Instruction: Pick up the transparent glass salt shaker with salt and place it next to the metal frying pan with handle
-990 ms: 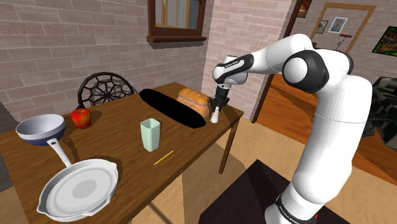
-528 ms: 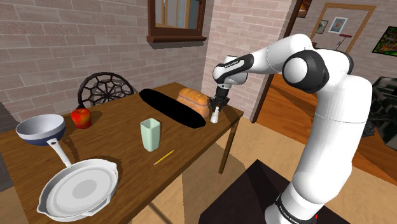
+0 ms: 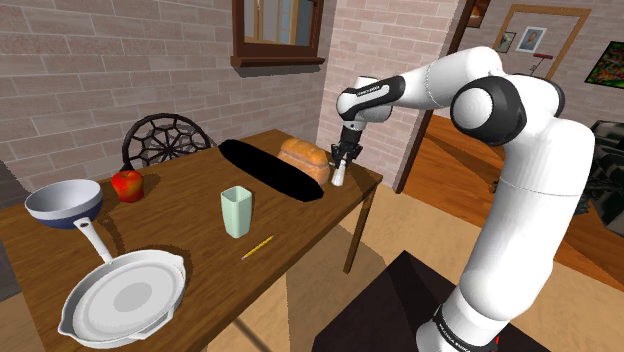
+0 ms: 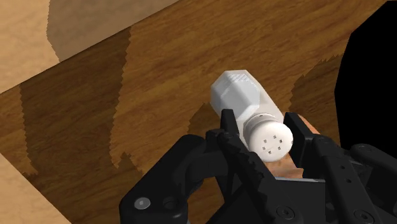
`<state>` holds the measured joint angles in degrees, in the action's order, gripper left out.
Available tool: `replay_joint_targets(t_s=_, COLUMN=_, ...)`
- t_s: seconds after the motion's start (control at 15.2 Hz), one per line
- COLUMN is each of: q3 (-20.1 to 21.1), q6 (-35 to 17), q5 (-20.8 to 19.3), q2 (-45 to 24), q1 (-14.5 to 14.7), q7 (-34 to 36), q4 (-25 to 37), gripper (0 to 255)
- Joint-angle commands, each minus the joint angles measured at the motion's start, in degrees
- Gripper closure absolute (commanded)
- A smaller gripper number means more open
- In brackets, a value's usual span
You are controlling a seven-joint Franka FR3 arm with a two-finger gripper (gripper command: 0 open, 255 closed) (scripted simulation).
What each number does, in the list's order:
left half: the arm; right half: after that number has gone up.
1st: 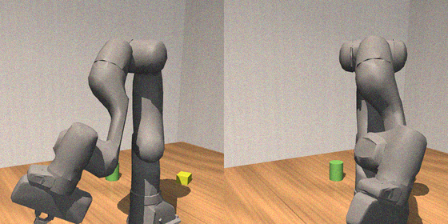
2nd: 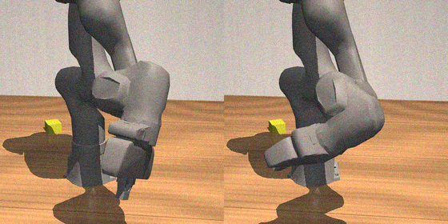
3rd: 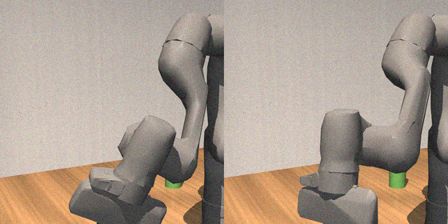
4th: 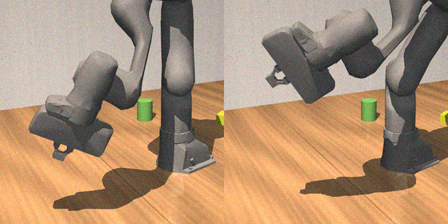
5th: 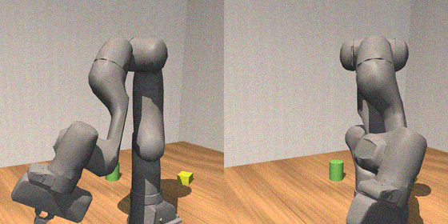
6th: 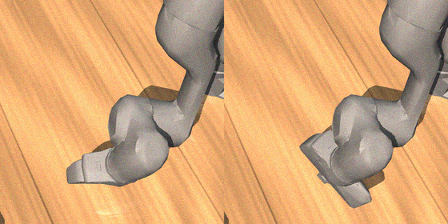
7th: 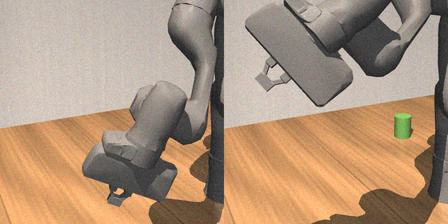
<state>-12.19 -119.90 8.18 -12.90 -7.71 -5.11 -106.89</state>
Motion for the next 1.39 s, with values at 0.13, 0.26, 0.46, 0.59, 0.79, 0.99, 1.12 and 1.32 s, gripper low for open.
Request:
replay_joint_targets(t_s=0.13, q3=-0.2, q6=2.8, q5=-0.4, q2=1.1, q1=0.0, q7=0.3, q4=1.7, gripper=255)
replay_joint_targets(t_s=0.26, q3=-0.2, q6=4.2, q5=-0.6, q2=1.5, q1=0.0, q7=0.5, q4=2.7, gripper=255)
replay_joint_targets(t_s=0.46, q3=-0.3, q6=6.3, q5=-0.9, q2=2.1, q1=0.0, q7=0.8, q4=4.2, gripper=255)
replay_joint_targets(t_s=0.59, q3=-0.3, q6=7.7, q5=-1.0, q2=2.5, q1=0.0, q7=1.0, q4=5.3, gripper=255)
replay_joint_targets(t_s=0.79, q3=-0.3, q6=9.9, q5=-1.2, q2=2.9, q1=0.0, q7=1.2, q4=7.1, gripper=255)
replay_joint_targets(t_s=0.99, q3=-0.4, q6=12.1, q5=-1.4, q2=3.3, q1=0.0, q7=1.4, q4=8.9, gripper=255)
replay_joint_targets(t_s=1.12, q3=-0.4, q6=13.6, q5=-1.5, q2=3.4, q1=-0.1, q7=1.6, q4=10.3, gripper=255)
replay_joint_targets(t_s=1.32, q3=-0.4, q6=15.8, q5=-1.6, q2=3.6, q1=-0.1, q7=1.8, q4=12.4, gripper=255)
